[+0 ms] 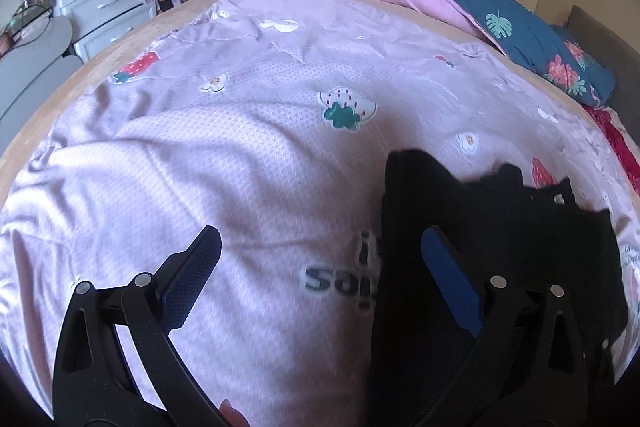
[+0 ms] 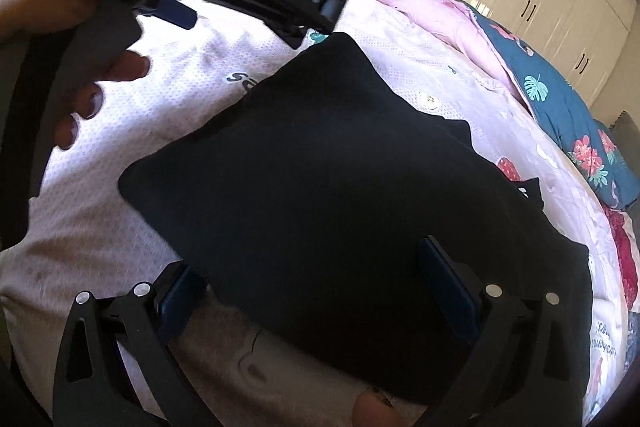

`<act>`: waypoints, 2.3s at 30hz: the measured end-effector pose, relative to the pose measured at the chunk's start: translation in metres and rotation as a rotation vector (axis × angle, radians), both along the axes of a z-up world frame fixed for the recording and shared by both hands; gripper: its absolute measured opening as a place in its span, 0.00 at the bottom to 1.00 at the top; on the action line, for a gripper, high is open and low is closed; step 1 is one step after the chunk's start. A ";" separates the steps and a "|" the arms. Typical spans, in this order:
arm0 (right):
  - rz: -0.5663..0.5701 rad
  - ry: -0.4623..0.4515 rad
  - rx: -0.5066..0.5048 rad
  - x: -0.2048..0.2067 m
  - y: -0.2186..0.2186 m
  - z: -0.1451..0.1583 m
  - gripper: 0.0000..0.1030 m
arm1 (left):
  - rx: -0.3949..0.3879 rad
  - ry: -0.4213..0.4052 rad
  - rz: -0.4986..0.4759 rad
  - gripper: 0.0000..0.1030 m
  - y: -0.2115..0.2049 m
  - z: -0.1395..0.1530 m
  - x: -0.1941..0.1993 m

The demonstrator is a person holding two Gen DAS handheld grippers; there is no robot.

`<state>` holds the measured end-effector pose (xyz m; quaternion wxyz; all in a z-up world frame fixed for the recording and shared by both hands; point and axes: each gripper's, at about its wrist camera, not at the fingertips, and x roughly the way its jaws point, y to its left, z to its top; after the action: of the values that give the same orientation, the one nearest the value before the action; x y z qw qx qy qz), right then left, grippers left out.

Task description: Fold small clothes

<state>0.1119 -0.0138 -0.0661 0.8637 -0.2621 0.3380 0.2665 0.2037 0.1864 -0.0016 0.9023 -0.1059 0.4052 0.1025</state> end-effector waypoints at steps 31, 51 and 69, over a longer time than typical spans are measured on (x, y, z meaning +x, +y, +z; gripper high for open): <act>-0.027 -0.167 0.277 -0.005 -0.072 0.062 0.11 | -0.469 -0.029 -0.189 0.21 -0.053 -0.005 0.031; -0.293 -0.178 0.485 -0.016 -0.189 0.090 0.08 | -0.342 -0.090 -0.402 0.13 -0.185 0.077 0.040; -0.464 -0.046 0.624 -0.002 -0.255 0.082 0.08 | -0.273 -0.029 -0.481 0.13 -0.259 0.073 0.055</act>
<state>0.1102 -0.2690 0.0154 0.9466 0.0905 0.2715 0.1483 0.2587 -0.0725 0.0717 0.8839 -0.1287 0.4157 -0.1715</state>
